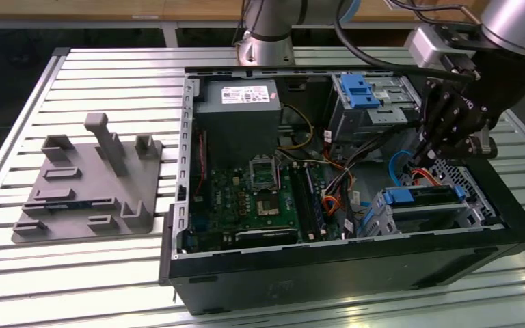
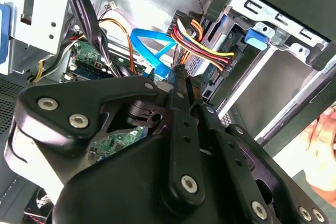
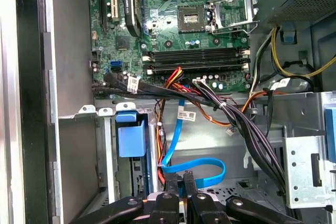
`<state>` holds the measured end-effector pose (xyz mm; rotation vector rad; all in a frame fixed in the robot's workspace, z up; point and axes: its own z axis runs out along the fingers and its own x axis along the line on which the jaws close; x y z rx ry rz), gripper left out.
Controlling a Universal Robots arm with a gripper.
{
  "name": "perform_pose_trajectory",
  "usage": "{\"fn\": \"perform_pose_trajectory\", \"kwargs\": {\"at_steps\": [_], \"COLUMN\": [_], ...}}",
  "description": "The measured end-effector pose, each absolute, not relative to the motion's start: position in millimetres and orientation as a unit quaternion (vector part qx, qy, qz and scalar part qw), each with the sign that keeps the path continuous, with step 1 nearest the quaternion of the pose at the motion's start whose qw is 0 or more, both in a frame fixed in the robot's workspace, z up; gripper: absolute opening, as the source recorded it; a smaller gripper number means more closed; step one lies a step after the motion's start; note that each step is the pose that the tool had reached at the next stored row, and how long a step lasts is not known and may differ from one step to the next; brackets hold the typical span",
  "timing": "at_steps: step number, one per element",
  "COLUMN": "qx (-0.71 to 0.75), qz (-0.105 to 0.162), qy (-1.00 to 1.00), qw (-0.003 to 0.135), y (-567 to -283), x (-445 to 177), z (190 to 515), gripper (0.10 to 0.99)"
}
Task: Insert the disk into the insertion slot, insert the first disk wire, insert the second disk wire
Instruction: 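Insert the second disk wire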
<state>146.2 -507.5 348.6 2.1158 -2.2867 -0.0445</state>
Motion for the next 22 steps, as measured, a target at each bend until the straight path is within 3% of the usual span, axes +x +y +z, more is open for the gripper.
{"fn": "perform_pose_trajectory", "kwargs": {"at_steps": [8,22], "qx": [0.689,0.708], "qz": [-0.023,-0.023], "qy": [-0.724,-0.705], "qw": [0.004,0.005], "y": [-508.8,-510.5], "x": [146.2,146.3], "z": [348.1,347.4], "gripper": [0.161,0.161]}}
